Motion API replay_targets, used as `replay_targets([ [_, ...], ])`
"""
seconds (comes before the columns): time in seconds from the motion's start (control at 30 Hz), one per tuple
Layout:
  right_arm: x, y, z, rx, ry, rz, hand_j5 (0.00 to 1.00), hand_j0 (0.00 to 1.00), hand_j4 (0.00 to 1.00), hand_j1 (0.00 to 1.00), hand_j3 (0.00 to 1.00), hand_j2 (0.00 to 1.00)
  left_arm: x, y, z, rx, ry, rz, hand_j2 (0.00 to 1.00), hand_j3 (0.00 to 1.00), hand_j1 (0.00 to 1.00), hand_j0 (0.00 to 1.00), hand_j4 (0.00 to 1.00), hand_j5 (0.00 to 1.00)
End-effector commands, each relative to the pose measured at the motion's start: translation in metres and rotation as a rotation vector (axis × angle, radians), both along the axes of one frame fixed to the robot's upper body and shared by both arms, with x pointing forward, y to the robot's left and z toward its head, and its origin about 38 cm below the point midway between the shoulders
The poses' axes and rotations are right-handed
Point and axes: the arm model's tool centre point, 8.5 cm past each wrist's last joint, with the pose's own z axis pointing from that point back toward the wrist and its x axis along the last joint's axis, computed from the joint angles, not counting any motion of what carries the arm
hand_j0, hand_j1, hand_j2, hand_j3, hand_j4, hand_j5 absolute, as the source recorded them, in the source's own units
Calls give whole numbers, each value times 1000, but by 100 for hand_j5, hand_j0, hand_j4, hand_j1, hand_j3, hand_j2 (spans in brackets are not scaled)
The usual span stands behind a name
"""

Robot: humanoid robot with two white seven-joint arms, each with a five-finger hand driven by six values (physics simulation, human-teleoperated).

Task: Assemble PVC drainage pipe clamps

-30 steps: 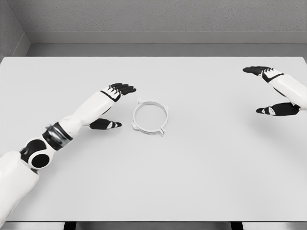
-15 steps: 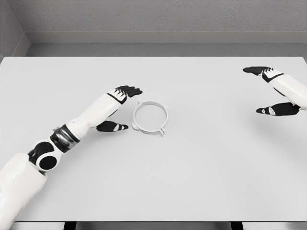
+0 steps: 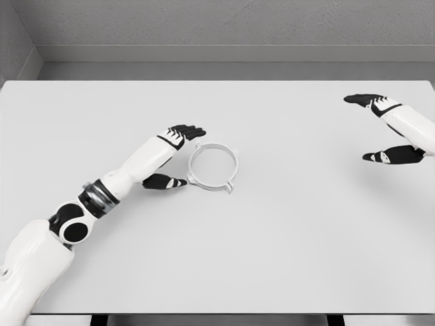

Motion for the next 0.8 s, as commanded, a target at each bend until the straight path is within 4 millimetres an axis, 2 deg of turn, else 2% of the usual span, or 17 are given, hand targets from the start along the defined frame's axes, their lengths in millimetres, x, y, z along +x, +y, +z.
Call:
replay_targets([
  [0.0, 0, 0, 1, 9, -1, 1, 100, 100, 100, 100, 100, 100, 1, 0, -3, -7, 12, 7, 100, 100, 100, 100, 100, 100],
  [0.77, 0, 0, 1, 8, -1, 0, 100, 100, 100, 100, 100, 100, 3, -9, -12, -19, 38, 8, 100, 100, 100, 100, 100, 100],
])
